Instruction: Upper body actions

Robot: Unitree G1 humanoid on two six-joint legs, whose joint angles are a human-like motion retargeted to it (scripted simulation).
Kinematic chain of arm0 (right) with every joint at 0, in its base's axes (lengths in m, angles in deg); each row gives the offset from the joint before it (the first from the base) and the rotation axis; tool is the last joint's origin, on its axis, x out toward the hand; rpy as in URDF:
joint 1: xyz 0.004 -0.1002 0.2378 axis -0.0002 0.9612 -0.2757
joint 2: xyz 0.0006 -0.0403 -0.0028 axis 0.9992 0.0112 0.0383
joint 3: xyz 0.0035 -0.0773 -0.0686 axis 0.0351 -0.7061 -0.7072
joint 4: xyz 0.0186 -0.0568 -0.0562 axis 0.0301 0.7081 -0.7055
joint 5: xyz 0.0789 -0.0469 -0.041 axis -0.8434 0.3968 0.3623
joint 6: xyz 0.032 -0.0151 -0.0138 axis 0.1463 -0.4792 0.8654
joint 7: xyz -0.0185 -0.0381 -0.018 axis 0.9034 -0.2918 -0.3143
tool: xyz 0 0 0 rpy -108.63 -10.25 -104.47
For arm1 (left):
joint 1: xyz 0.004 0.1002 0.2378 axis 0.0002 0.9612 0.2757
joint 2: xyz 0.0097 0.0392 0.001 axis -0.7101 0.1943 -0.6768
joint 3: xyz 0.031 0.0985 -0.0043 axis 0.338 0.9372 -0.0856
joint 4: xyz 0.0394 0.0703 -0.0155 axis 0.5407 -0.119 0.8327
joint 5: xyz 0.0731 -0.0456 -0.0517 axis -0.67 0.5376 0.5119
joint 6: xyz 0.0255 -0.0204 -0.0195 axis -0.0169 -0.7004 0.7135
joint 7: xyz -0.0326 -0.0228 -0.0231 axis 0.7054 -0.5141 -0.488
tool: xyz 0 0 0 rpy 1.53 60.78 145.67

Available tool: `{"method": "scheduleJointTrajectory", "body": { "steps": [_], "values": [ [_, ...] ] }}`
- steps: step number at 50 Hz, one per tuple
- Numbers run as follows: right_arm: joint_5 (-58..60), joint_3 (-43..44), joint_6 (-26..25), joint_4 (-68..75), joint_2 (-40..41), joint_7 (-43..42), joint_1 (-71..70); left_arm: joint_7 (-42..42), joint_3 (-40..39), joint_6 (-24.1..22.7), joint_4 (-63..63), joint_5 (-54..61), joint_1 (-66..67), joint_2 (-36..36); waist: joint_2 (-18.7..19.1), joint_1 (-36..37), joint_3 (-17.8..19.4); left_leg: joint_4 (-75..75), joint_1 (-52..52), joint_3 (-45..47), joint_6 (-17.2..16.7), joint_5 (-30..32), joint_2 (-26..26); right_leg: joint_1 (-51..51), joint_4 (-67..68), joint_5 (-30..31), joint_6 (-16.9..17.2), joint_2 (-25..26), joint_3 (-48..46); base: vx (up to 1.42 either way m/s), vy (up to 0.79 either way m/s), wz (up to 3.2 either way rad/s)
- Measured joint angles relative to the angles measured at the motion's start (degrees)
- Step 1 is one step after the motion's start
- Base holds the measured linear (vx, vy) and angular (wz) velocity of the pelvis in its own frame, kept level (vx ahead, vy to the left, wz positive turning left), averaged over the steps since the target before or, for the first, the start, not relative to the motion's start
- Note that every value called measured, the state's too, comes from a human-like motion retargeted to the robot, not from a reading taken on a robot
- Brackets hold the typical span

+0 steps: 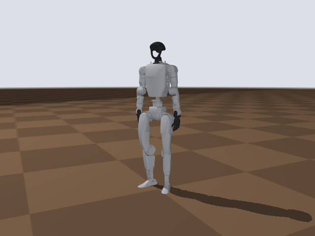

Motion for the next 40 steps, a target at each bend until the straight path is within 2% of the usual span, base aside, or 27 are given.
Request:
{"method": "scheduleJointTrajectory", "body": {
  "steps": [40],
  "values": [
    [0.93,-0.14,0.22,0.0,-0.09,-0.23,0.02,0.11,0.09,-0.12,0.13,0.02,0.09,0.01,0.2,0.04,-0.34,0.11,-0.2,0.05,-0.11,-0.1,0.03,-0.12,-0.05,-0.11,-0.02,-0.01,0.07,0.0,0.0,0.0]
  ]
}}
